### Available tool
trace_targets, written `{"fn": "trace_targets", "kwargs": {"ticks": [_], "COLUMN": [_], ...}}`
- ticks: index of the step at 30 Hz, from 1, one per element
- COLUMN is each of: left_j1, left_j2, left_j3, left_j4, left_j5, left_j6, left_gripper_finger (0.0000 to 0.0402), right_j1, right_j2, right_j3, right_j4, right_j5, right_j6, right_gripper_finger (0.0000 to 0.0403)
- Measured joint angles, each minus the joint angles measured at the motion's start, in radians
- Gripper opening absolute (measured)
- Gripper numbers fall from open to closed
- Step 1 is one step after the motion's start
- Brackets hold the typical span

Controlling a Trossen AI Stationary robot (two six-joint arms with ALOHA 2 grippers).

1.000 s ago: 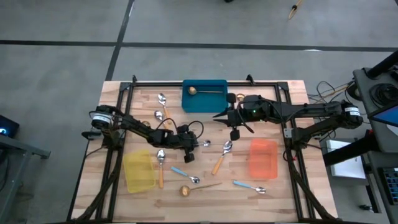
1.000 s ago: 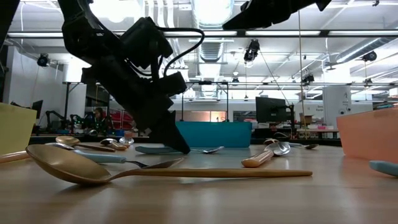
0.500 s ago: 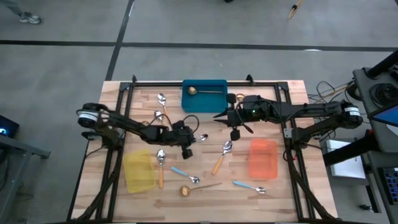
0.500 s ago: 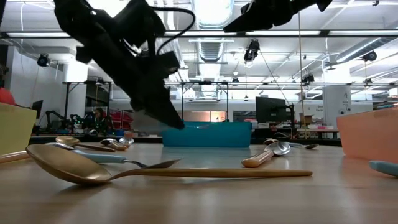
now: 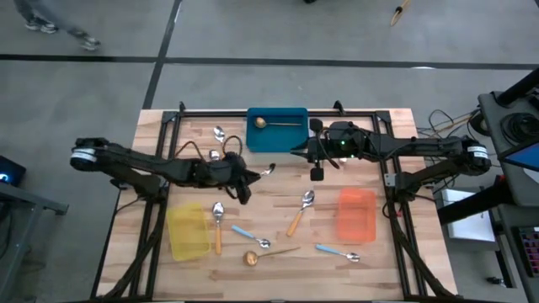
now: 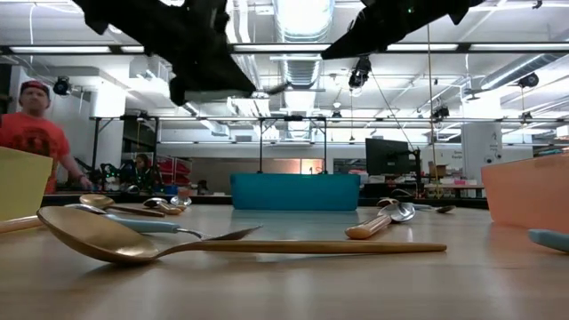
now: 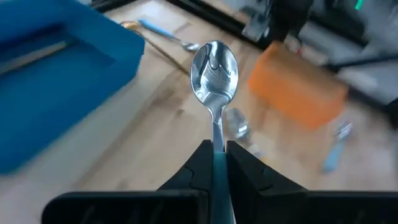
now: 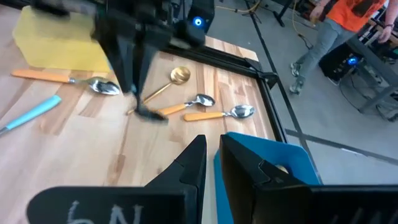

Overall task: Sort silverware by color (type)
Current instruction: Put the blue spoon into the yellow bin

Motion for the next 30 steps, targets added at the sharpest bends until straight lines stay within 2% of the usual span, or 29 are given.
{"fn": "trace_targets", "kwargs": {"ticks": [2, 7, 12, 18, 24, 30], "left_j1": [-0.019, -0.076, -0.181, -0.326, -0.436, -0.505], "left_j2": [-0.022, -0.071, -0.128, -0.204, -0.243, -0.247], "left_j3": [0.001, 0.001, 0.001, 0.001, 0.001, 0.079], "left_j4": [-0.034, -0.159, -0.295, -0.479, -0.571, -0.838], "left_j5": [0.018, 0.163, 0.213, 0.176, 0.090, 0.120], "left_j6": [-0.140, -0.521, -0.761, -0.942, -0.947, -1.022], "left_gripper_finger": [0.0010, 0.0010, 0.0010, 0.0010, 0.0010, 0.0010], "right_j1": [-0.002, -0.002, -0.002, -0.002, -0.002, -0.002], "right_j2": [0.000, 0.000, 0.000, 0.000, 0.002, 0.003], "right_j3": [0.000, 0.000, 0.000, 0.000, 0.000, 0.000], "right_j4": [-0.001, 0.000, 0.001, 0.008, 0.035, 0.036], "right_j5": [0.000, 0.000, 0.000, 0.000, 0.000, 0.000], "right_j6": [0.000, -0.002, 0.006, 0.006, 0.006, 0.017], "right_gripper_finger": [0.0038, 0.0038, 0.0038, 0.0038, 0.0038, 0.0038]}}
